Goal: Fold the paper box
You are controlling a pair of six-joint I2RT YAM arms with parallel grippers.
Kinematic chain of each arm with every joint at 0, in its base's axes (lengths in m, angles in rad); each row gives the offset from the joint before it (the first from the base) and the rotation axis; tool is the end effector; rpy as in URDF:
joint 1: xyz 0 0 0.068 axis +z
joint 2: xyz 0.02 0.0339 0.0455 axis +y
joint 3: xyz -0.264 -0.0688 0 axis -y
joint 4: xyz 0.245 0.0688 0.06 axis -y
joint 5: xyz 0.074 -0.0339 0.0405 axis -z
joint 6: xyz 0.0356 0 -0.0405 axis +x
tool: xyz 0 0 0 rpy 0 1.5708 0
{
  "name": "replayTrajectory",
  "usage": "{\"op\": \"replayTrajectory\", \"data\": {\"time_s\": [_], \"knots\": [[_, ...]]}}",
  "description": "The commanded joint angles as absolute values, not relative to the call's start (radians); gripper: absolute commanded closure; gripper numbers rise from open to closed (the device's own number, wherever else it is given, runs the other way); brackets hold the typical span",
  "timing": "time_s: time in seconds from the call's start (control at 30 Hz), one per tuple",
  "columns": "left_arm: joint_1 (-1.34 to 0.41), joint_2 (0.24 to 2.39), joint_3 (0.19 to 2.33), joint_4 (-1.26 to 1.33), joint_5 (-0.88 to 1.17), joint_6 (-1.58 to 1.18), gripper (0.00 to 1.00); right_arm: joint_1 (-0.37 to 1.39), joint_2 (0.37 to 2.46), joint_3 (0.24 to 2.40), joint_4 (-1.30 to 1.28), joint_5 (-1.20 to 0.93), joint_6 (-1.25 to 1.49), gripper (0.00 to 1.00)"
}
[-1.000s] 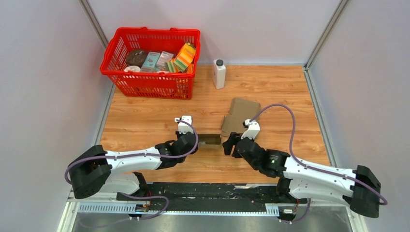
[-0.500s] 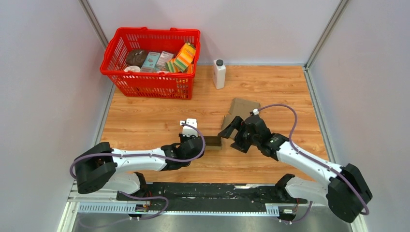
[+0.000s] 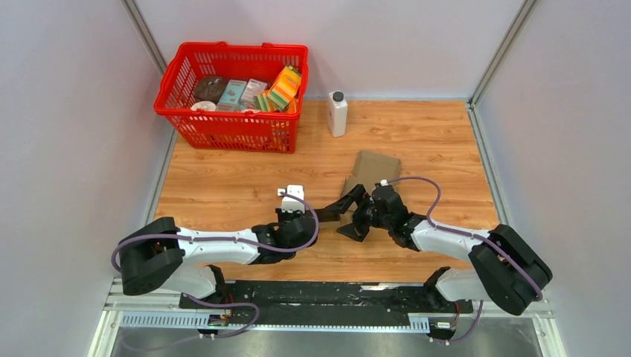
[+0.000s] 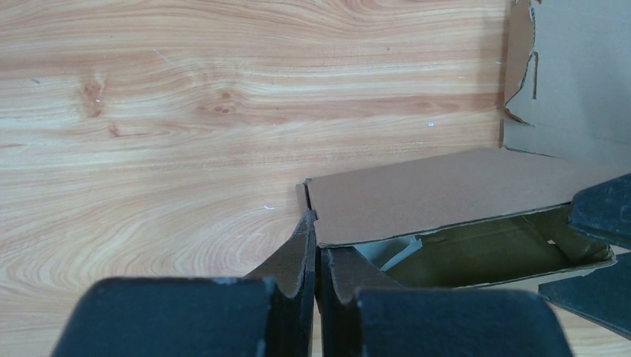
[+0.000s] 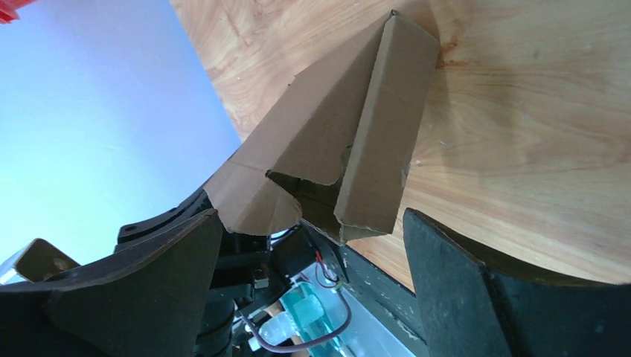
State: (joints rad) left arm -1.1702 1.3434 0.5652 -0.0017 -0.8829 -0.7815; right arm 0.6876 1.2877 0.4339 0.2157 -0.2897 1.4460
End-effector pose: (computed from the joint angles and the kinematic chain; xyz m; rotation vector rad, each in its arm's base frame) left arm 0.1212 -0.2156 0.1735 -0.0008 2.0374 -0.1616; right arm 0.1785 0.1598 0.1573 0.7881 2.4953 1.3342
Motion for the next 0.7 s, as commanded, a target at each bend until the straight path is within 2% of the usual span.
{"op": "replayTrajectory", "data": {"time_s": [0.0, 0.07, 0.2, 0.3, 0.4, 0.53, 0.67], "knots": [[-1.189, 1.362, 0.560, -0.075, -0.859, -0.799, 0.96, 0.695, 1.324, 0.399, 0.344, -0.266, 1.534, 0.07], [-1.193, 1.350, 0.551, -0.074, -0.858, -0.801, 0.93, 0.693, 1.333, 0.393, 0.373, -0.259, 1.537, 0.09], [-1.200, 1.293, 0.496, -0.071, -0.835, -0.807, 0.82, 0.693, 1.377, 0.371, 0.425, -0.249, 1.546, 0.21], [-1.203, 1.218, 0.439, -0.034, -0.787, -0.785, 0.65, 0.693, 1.411, 0.365, 0.463, -0.239, 1.540, 0.25], [-1.203, 1.111, 0.375, -0.005, -0.717, -0.736, 0.55, 0.693, 1.446, 0.356, 0.505, -0.242, 1.531, 0.27], [-1.203, 0.881, 0.307, 0.025, -0.574, -0.670, 0.50, 0.693, 1.486, 0.356, 0.544, -0.256, 1.503, 0.29], [-1.200, 0.697, 0.317, -0.148, -0.535, -0.646, 0.50, 0.693, 1.477, 0.364, 0.505, -0.255, 1.415, 0.29]]}}
